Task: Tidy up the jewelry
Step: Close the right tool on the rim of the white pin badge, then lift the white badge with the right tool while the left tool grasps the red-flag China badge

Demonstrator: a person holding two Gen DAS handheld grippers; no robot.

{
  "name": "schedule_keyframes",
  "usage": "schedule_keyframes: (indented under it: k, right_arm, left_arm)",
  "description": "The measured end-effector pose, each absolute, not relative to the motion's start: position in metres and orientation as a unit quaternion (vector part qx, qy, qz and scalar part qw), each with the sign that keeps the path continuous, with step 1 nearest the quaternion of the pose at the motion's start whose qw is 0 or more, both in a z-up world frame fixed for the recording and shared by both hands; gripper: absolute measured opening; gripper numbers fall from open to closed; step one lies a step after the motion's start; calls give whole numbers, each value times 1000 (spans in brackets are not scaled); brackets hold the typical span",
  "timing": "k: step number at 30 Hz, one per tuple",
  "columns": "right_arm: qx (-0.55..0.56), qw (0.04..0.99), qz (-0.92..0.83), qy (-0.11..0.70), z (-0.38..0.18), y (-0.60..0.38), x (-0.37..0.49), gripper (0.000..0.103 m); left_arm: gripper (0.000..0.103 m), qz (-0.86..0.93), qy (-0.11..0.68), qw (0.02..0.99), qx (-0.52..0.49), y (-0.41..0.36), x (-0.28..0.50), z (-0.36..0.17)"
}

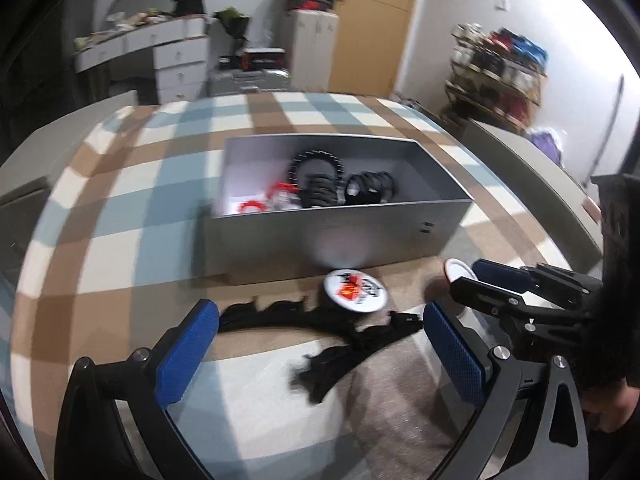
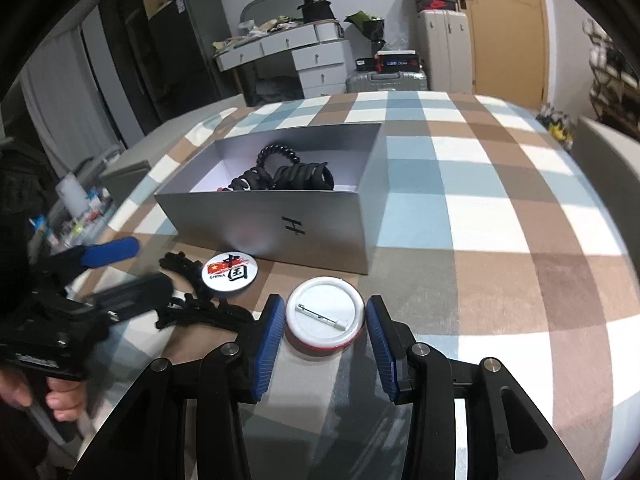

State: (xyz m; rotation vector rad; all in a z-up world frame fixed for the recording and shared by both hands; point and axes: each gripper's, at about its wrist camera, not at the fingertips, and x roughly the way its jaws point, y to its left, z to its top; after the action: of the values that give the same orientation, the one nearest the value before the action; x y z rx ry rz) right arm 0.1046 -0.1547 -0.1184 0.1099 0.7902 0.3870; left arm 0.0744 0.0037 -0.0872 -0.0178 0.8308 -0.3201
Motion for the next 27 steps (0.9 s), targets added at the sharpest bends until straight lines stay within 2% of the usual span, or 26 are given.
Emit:
schedule_keyframes:
  k: [11,16,22,24,27]
  right_arm:
    - [95,906,187,366,-116,-183,98,41]
    - [117,903,200,362,-118,-189,99,41]
    - [129,900,213,357,-118,-193,97,41]
    - [130,901,216,354,-117,-192,97,41]
    - [130,900,222,352,-117,-192,96,41]
  left_arm:
    - [100,-151,444,882,51,-28,90,-91]
    - [94,-154,453,876,58,-36,95,-91]
    - [76,-137,469,869,85,-42,102,-97]
    - [64,-132,477,864,91,-44,104,-100]
    - [56,-132,483,860,105,-47,103,-103]
